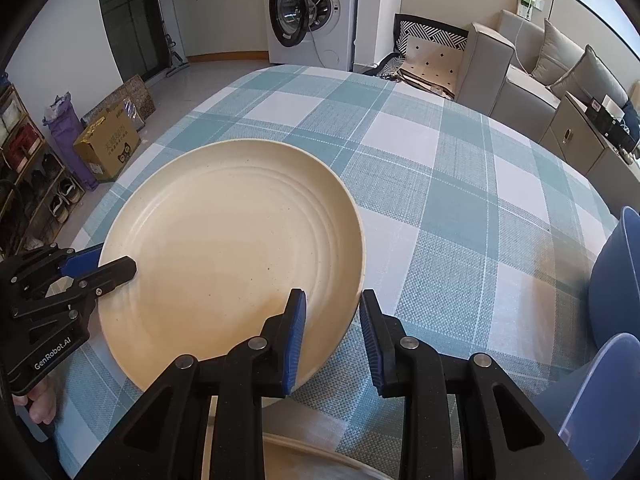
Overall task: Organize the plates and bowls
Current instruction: 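Lift the cream plate with the left gripper and carry it over the stacked plates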
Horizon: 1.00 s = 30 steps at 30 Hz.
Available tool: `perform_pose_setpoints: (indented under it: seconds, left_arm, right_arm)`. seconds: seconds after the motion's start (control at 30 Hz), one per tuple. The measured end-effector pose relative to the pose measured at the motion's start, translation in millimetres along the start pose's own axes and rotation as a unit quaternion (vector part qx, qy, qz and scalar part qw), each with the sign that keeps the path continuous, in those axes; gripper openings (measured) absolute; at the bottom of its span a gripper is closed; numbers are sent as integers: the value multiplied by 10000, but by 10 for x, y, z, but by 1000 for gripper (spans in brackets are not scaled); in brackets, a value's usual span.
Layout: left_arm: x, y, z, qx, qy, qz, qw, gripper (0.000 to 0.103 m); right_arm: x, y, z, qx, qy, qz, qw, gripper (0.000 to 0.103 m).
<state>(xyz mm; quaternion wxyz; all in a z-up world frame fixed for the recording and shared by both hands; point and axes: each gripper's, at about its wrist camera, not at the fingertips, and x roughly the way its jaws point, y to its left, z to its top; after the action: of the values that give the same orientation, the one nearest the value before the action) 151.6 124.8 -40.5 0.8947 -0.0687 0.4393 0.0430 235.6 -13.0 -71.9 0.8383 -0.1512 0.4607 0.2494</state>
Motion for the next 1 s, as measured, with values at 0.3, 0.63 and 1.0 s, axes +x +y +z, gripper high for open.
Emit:
perform_pose_setpoints:
  seconds: [0.3,0.63,1.0]
  left_arm:
    - [-94,29,17,-63,-127,3,9999,24]
    - [-229,7,53,-49,-271,-17,9996,24]
    - [-389,-75,69,67,-404,-23,9992,24]
  right_arm:
    - [-129,34,24,-34,-196,37,9998,28]
    - [-358,48,25,-7,-444,15,9990,28]
    - [-616,16,-65,116,-625,12,9980,28]
